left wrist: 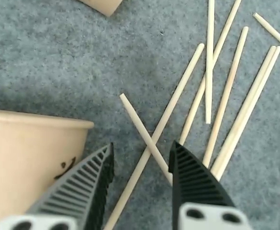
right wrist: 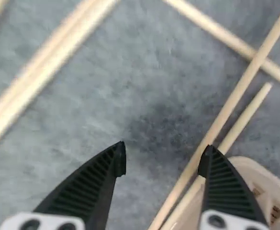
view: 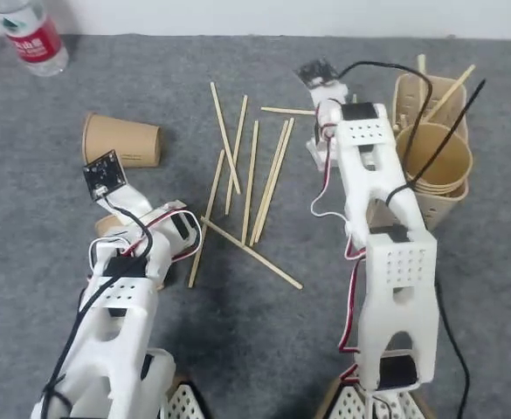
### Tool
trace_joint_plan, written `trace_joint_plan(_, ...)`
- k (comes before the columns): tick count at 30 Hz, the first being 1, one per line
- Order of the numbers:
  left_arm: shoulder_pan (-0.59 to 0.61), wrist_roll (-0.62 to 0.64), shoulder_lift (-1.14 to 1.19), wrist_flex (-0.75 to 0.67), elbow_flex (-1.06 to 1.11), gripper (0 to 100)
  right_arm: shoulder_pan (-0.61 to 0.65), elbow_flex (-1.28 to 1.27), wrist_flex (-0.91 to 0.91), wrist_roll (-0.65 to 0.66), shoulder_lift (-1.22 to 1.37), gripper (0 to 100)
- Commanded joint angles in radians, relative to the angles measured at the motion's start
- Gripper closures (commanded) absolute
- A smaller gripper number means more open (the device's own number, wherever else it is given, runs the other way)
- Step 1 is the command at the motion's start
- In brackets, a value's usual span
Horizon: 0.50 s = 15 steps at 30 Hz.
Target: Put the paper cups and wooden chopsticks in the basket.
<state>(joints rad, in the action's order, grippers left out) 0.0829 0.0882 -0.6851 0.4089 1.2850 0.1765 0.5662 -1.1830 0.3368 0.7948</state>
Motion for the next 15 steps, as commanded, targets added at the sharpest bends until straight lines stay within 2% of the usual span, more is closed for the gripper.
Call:
trace_joint_plan(1,-0.003,0.002,-0.006,-0.02,-0.005,82,-0.039,0.06,0.013,0.006,-0.007,74.2)
trace_joint_plan(15,-0.006,0.002,-0.006,-0.02,-0.005,82,-0.064,0.058,0.013,0.009,0.002,74.2)
